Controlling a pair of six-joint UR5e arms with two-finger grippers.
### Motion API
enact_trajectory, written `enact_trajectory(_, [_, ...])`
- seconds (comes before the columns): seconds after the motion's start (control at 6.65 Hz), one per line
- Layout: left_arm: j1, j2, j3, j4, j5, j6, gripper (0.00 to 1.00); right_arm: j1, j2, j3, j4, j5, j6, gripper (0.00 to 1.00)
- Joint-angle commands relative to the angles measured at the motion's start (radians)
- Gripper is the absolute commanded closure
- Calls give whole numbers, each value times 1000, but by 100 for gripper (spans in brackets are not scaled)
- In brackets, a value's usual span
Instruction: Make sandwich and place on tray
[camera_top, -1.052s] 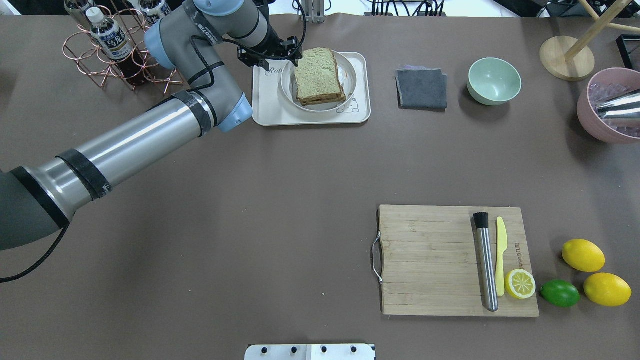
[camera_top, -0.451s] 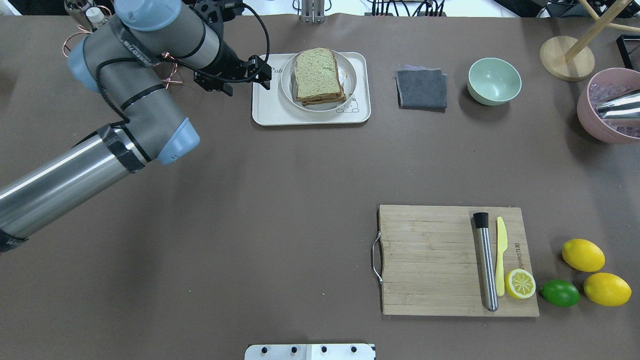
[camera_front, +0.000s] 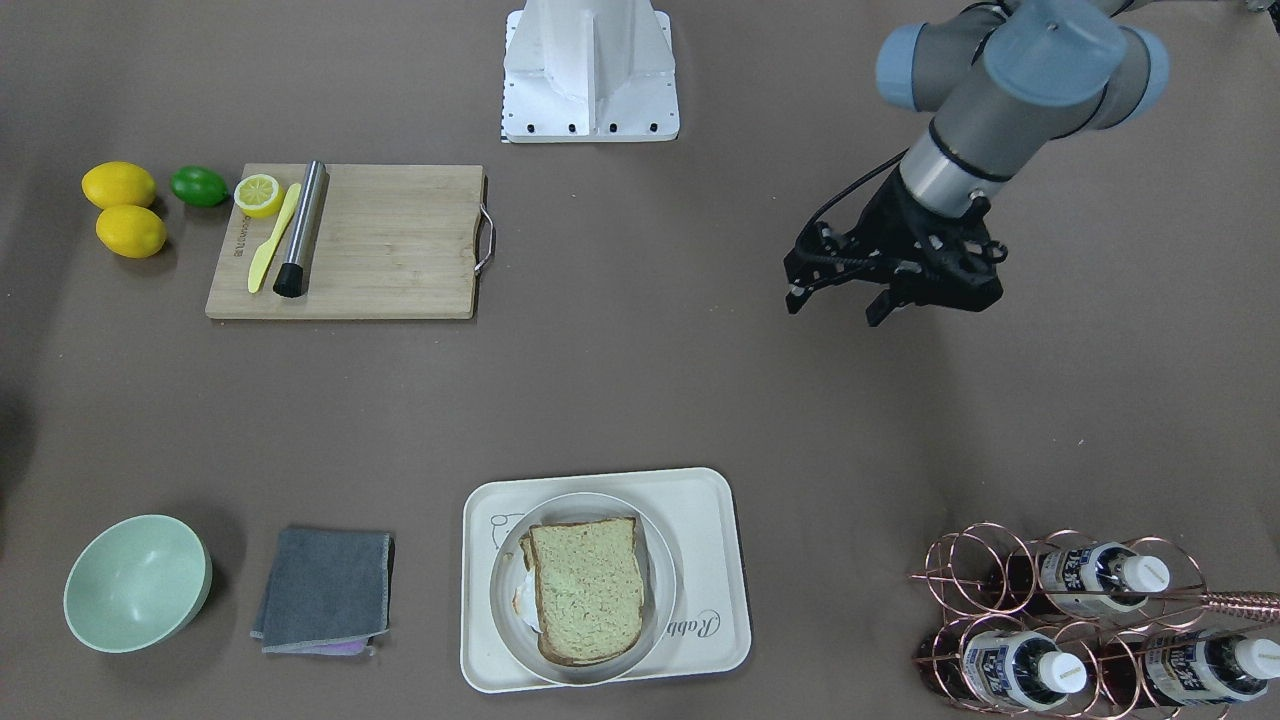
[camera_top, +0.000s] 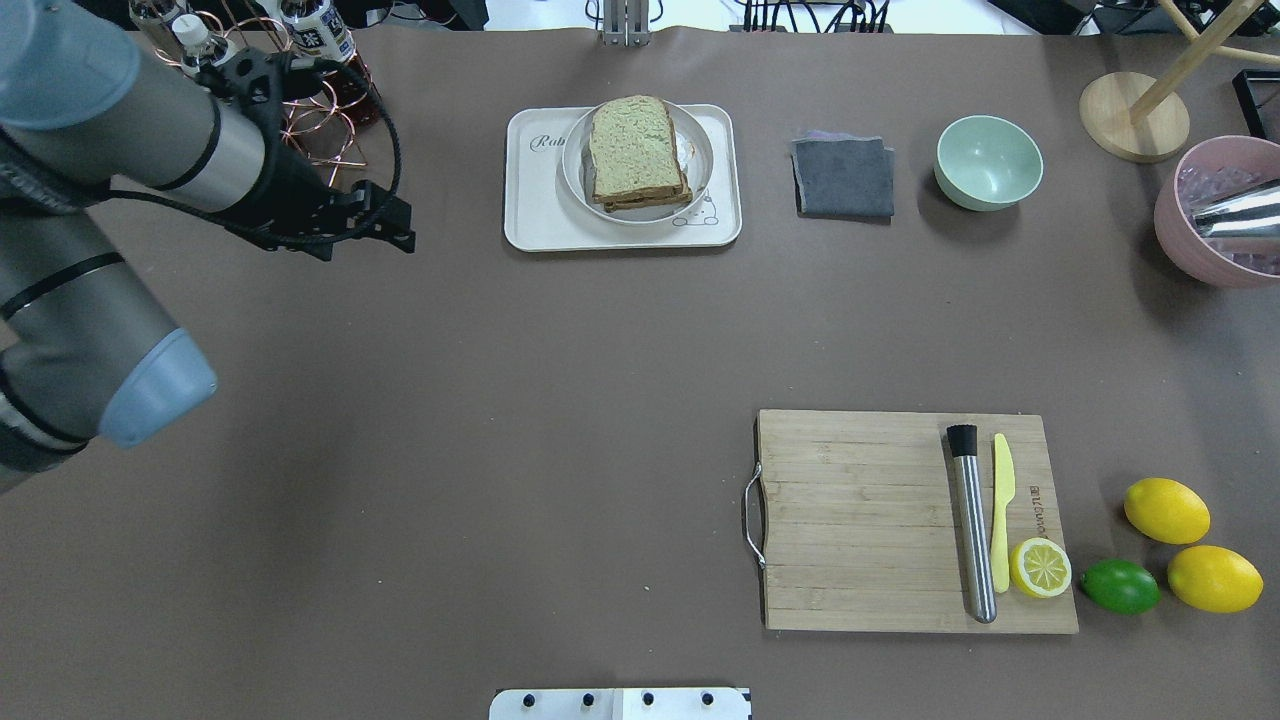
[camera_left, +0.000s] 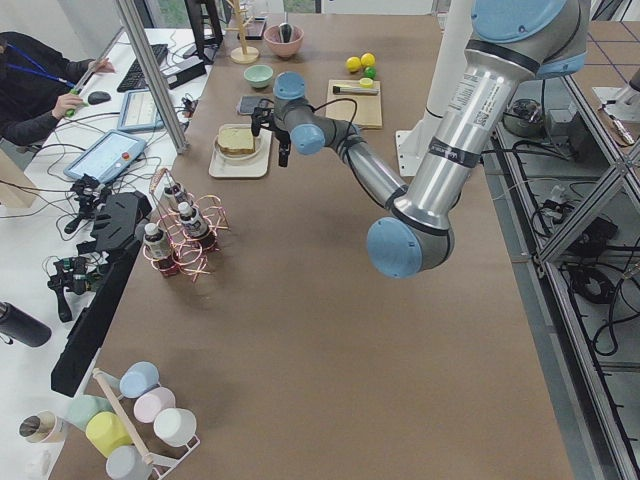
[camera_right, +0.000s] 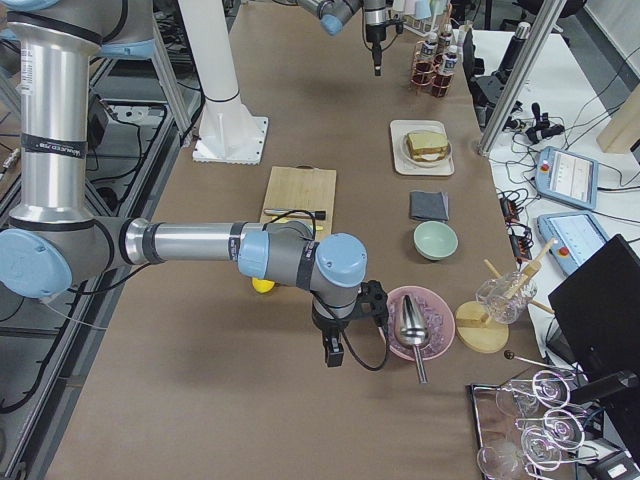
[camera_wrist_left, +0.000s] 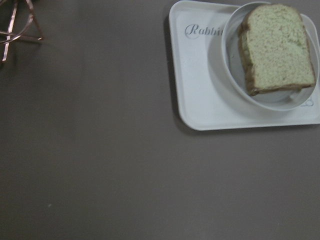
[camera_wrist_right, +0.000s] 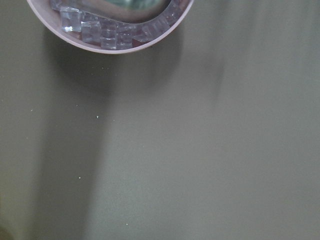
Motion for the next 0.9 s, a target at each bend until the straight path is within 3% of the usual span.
enact_trajectory(0.0, [-138, 214, -112, 21, -80, 218, 1, 3, -8, 0, 0, -1, 0, 0])
enact_trajectory(0.3, [-354, 359, -72, 40, -219, 627, 1, 5, -12, 0, 0, -1, -2, 0])
enact_trajectory(0.75, [-607, 332, 3, 453, -225, 1237, 1, 5, -11, 0, 0, -1, 0, 0])
